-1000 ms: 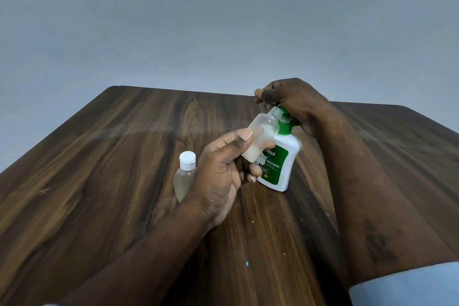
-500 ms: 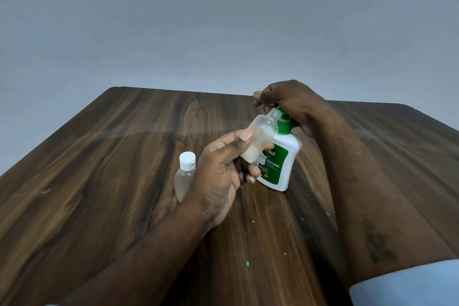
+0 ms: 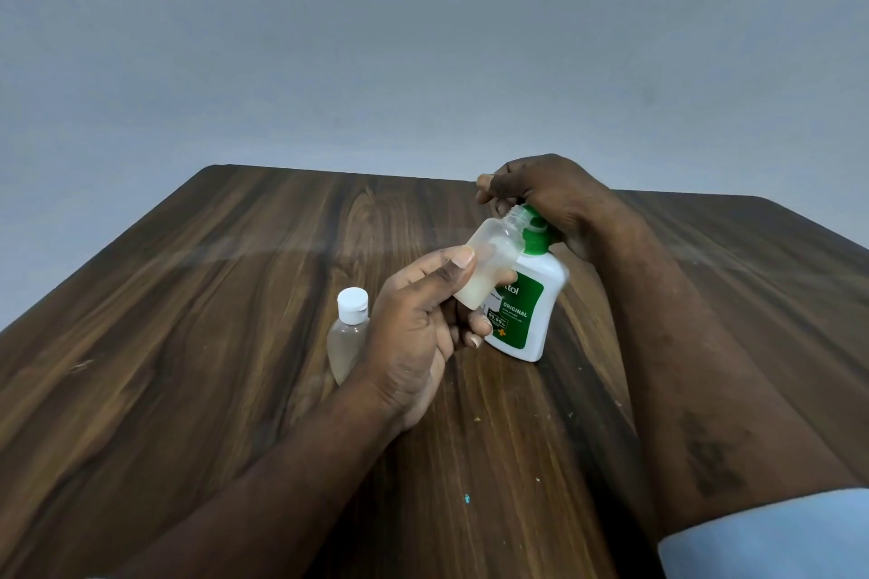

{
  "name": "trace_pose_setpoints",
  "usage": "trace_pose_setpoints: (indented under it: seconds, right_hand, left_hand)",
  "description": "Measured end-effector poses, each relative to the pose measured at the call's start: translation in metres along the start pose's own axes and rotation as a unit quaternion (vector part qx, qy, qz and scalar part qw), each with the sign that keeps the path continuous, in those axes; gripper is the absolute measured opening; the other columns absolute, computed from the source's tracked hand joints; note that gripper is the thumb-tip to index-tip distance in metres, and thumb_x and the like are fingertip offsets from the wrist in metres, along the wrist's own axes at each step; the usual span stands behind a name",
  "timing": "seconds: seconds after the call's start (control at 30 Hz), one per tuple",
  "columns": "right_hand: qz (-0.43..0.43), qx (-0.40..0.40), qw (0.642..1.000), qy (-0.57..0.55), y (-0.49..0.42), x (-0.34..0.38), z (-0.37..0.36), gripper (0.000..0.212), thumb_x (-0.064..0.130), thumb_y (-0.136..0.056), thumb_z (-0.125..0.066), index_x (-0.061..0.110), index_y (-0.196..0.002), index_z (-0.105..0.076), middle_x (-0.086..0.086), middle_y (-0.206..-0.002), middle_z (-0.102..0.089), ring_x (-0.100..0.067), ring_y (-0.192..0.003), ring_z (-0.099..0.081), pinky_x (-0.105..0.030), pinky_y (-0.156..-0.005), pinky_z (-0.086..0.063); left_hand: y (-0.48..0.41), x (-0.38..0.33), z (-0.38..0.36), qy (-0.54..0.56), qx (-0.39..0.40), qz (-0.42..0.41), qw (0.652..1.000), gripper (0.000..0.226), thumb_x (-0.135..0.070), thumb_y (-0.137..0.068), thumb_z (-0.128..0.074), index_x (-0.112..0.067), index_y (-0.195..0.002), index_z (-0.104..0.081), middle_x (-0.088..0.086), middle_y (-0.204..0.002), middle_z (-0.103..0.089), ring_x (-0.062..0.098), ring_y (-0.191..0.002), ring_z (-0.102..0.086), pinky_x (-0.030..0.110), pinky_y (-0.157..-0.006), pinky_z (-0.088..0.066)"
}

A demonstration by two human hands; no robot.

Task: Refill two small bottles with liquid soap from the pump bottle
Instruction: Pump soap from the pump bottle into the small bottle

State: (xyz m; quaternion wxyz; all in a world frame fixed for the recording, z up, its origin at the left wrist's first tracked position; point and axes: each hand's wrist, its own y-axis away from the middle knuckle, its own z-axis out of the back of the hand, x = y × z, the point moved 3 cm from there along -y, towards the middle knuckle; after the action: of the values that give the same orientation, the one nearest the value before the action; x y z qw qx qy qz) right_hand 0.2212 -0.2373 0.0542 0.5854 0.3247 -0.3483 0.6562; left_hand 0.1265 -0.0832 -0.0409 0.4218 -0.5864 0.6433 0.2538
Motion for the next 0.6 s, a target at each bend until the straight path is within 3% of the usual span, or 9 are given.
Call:
trace_pose_setpoints:
  seconds: [0.23, 0.47, 0.6]
  right_hand:
    - [0.004, -0.010, 1.000, 0.014, -0.0019, 0.0022, 0.0037, 0.020, 0.028, -0.096, -0.067, 0.017, -0.084, -0.080, -0.001, -0.079, -0.064, -0.019, -0.070, -0.054, -0.034, -0.066, -0.044]
    - [-0.003, -0.002, 1.000, -0.012, -0.0011, -0.0020, 0.0000, 0.022, 0.031, -0.097, -0.070, 0.017, -0.083, -0.080, 0.004, -0.071, -0.063, -0.016, -0.064, -0.052, -0.030, -0.061, -0.042]
    - [-0.002, -0.006, 1.000, -0.009, -0.0007, -0.0016, 0.0000, 0.024, 0.034, -0.097, -0.071, 0.018, -0.082, -0.079, 0.002, -0.075, -0.063, -0.018, -0.068, -0.052, -0.034, -0.067, -0.042]
  left_hand:
    - [0.0008, -0.0025, 0.0003, 0.002, 0.006, -0.006, 1.000, 0.042, -0.036, -0.093, -0.061, -0.005, -0.121, -0.071, 0.042, -0.118, -0.062, 0.016, -0.061, -0.058, 0.026, -0.054, -0.046]
    - [0.0004, -0.0003, 0.0004, -0.002, 0.001, -0.001, 1.000, 0.049, -0.036, -0.091, -0.061, -0.003, -0.126, -0.067, 0.033, -0.115, -0.071, 0.015, -0.060, -0.056, 0.025, -0.052, -0.045]
    - [0.0000, 0.0003, 0.0004, 0.000, 0.002, -0.002, 1.000, 0.048, -0.035, -0.092, -0.060, -0.002, -0.126, -0.067, 0.029, -0.113, -0.074, 0.015, -0.060, -0.056, 0.025, -0.052, -0.045]
